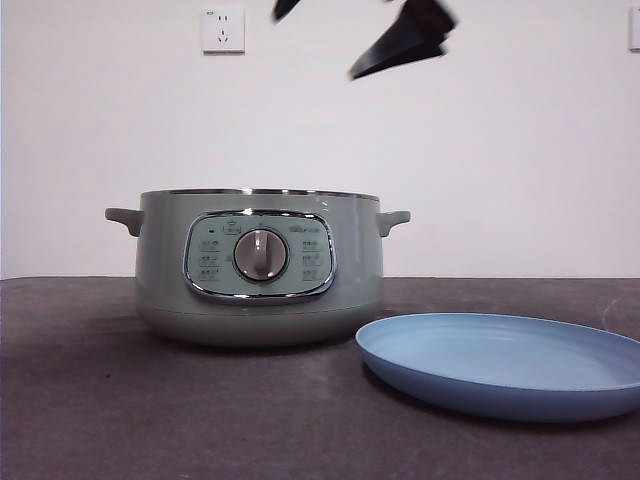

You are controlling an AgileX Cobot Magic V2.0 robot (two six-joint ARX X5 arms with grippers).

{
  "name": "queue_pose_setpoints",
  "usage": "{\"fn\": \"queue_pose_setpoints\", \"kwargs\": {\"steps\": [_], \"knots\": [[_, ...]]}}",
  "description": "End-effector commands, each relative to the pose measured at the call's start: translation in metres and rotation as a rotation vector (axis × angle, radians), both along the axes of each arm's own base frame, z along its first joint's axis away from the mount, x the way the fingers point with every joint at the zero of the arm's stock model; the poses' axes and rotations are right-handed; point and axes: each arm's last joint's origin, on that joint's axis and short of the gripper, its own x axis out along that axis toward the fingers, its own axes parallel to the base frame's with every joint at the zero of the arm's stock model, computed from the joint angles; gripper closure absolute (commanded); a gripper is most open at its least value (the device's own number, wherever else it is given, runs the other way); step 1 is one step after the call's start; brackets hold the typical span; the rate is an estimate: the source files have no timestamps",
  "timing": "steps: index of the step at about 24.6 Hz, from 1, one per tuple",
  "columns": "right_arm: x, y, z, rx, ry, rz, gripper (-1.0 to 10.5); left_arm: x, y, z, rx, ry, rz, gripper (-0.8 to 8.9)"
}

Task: Take the corn out from the steamer,put the corn on the plate,close the lid

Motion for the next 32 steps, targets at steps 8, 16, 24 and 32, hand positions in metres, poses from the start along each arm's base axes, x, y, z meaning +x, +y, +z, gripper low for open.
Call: {"fn": "queue_pose_setpoints", "kwargs": {"steps": [8, 16, 24, 32], "knots": [[0.064, 0.059, -0.041, -0.063, 0.039, 0.008, 2.8, -0.017, 0.007, 0.006, -0.015, -0.059, -0.002, 8.21], [0.086, 0.089, -0.102, -0.15, 0.058, -0.012, 2.9, -0.024, 0.009, 0.004, -0.012, -0.048, -0.005, 8.21], [0.095, 0.097, -0.136, -0.195, 0.072, -0.047, 2.9, -0.024, 0.009, 0.004, -0.012, -0.046, -0.009, 8.21], [0.1, 0.101, -0.161, -0.217, 0.114, -0.06, 3.2, -0.024, 0.009, 0.003, -0.012, -0.035, -0.028, 8.21]]}}
